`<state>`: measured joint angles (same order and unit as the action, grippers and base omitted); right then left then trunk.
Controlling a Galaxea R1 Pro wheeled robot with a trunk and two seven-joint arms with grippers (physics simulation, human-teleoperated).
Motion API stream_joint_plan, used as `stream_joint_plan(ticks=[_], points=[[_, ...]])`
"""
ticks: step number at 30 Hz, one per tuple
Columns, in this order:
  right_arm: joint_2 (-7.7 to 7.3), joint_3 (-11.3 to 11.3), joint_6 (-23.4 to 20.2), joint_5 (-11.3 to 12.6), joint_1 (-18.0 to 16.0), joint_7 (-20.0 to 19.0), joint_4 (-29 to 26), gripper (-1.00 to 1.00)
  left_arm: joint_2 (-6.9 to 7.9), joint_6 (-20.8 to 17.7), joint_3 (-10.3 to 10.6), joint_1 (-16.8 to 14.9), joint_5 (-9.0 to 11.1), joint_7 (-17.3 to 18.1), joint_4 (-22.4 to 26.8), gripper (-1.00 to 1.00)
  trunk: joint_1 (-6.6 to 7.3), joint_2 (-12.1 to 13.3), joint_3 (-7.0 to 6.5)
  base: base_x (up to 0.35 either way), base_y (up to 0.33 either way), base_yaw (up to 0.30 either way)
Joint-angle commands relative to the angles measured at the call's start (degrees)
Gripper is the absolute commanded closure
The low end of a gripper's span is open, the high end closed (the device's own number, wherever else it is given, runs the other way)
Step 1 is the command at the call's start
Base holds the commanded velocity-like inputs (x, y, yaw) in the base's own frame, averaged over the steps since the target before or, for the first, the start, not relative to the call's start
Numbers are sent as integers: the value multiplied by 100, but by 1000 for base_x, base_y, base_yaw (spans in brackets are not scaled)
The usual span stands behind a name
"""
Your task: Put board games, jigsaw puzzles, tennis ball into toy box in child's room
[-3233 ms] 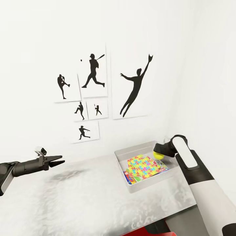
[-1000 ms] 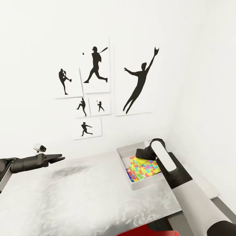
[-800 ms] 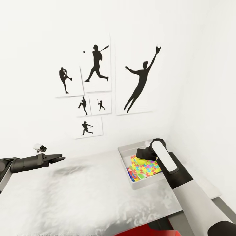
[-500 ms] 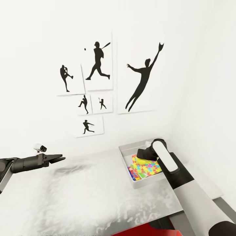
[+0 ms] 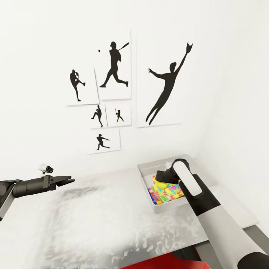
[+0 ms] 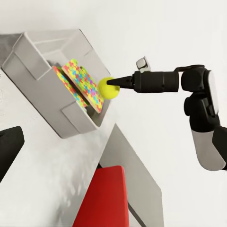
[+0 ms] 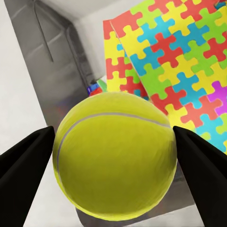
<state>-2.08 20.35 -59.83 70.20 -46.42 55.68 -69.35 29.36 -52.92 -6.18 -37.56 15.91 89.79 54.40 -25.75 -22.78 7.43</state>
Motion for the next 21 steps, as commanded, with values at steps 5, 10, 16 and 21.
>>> stream_joint_plan(ticks=[5, 10, 16, 21], points=[[-18, 14, -17, 55, -2, 57, 119, 100, 4, -61, 3, -5, 0, 21, 0, -100, -3, -14, 59, 0, 0, 65], [-32, 18, -17, 59, 21, 57, 143, 100, 6, -61, 3, -5, 0, 21, 0, -100, -3, -14, 105, 0, 0, 60], [-35, 20, -17, 64, 39, 57, 163, 100, 0, -61, 3, -5, 0, 21, 0, -100, -3, -14, 145, 0, 0, 15], [-37, 10, -17, 64, 42, 57, 166, 100, 0, -61, 3, -5, 0, 21, 0, -100, -3, -14, 149, 0, 0, 1]])
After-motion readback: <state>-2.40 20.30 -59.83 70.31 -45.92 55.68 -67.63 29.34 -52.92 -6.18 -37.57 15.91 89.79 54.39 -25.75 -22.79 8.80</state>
